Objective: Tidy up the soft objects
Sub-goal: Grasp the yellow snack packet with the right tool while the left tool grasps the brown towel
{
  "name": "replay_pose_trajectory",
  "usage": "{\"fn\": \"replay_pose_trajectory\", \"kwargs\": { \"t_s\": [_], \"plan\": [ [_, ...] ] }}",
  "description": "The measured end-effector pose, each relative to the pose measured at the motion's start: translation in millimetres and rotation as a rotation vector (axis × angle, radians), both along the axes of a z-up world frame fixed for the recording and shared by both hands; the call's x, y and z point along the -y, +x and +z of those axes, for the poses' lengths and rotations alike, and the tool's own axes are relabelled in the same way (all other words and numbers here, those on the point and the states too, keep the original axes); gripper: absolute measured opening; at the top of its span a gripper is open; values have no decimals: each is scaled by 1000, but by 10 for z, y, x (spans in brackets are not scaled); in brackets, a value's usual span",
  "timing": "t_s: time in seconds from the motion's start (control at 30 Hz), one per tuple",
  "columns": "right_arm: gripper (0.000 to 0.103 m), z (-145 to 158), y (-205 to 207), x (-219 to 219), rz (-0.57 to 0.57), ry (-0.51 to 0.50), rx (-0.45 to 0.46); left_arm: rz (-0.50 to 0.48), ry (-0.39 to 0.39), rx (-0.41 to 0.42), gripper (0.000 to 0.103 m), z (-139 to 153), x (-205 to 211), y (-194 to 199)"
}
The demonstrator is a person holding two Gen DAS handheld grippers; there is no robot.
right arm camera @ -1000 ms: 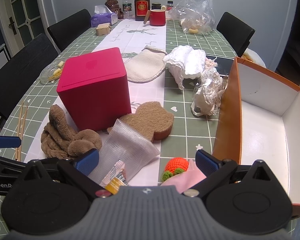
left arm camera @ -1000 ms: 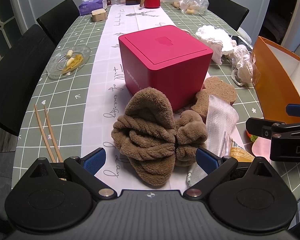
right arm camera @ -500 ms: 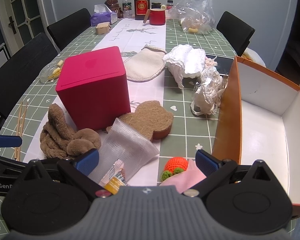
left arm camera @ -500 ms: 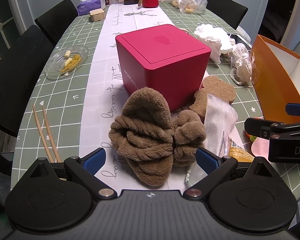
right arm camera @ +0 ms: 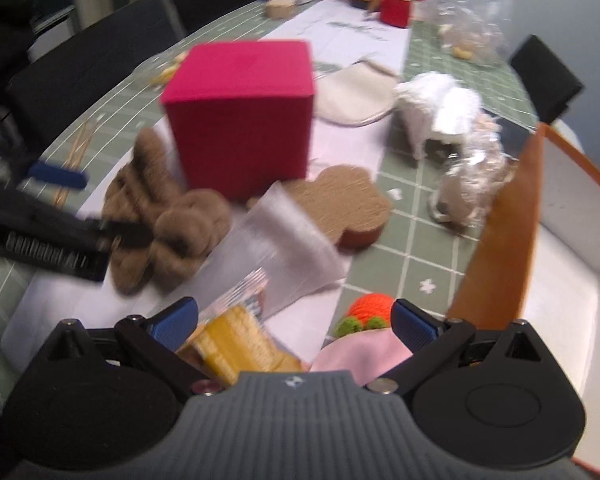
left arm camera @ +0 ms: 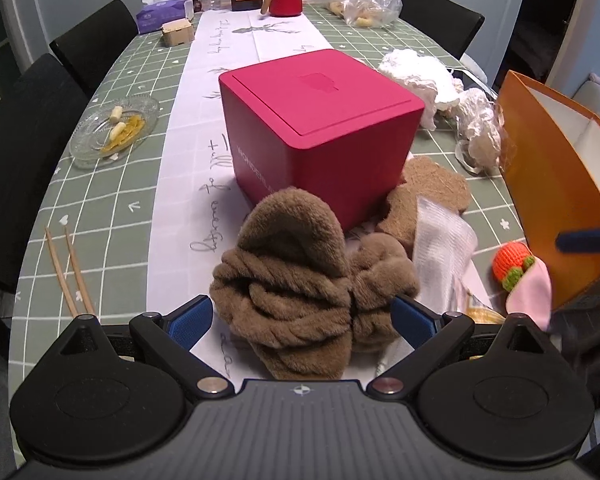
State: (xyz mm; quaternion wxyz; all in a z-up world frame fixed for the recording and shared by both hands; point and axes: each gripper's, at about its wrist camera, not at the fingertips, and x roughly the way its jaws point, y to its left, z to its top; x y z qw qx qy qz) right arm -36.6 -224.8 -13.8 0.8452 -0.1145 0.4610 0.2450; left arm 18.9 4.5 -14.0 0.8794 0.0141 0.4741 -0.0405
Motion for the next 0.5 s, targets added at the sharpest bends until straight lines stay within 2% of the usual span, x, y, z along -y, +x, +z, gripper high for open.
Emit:
{"fn": "replay_pose_trajectory", "kwargs": {
  "t_s": [0.13,0.27,0.33,0.4,0.5],
  "plan": [
    [100,-118,-98,-96,131,-15,-13,-15,-4,-6,103,-75,-2,83],
    [100,-179,-132,-137,188,-33,-24,-11,-29,-23,103,-168,-13,139],
    [92,-231,-127,-164,204,-52,-45,-14,-41,-29,103,-205,-12,176],
    [75,-287,-120,-187,215,-71,-74,-15,-50,-25,103,-215,-15,210],
    [74,-336,-149,-214,237,-82,-73,-19,-58,-25,103,-224,-16,260]
  ]
}}
